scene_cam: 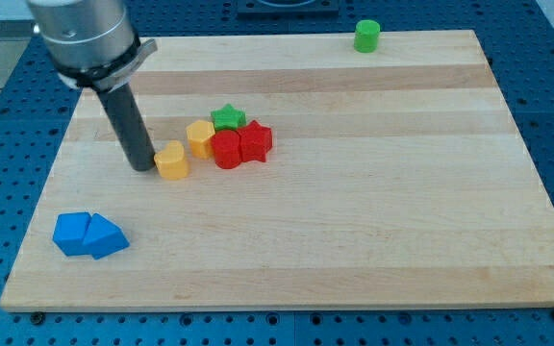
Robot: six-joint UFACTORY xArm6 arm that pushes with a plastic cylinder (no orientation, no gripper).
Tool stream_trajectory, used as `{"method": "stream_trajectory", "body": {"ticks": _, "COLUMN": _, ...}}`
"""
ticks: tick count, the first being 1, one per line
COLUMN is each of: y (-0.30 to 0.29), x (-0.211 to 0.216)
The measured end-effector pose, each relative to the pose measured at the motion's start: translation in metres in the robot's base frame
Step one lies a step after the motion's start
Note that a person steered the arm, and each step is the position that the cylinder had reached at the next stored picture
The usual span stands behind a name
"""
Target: Place the blue triangle below the red blocks
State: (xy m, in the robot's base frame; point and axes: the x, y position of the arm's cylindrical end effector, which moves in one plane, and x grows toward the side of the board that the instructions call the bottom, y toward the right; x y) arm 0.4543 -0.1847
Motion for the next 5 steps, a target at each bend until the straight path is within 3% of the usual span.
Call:
{"method": "stream_trajectory", "body": {"ticks": 2, "y": 0.071, "x": 0.017}}
{"method": "stream_trajectory", "body": {"ticks": 3, "y": 0.039, "x": 0.053}}
{"method": "stream_trajectory", "body": {"ticks": 4, "y": 0.065, "x": 0.112}}
{"method": "stream_trajectory", "body": {"ticks": 5, "y": 0.009, "x": 0.152}}
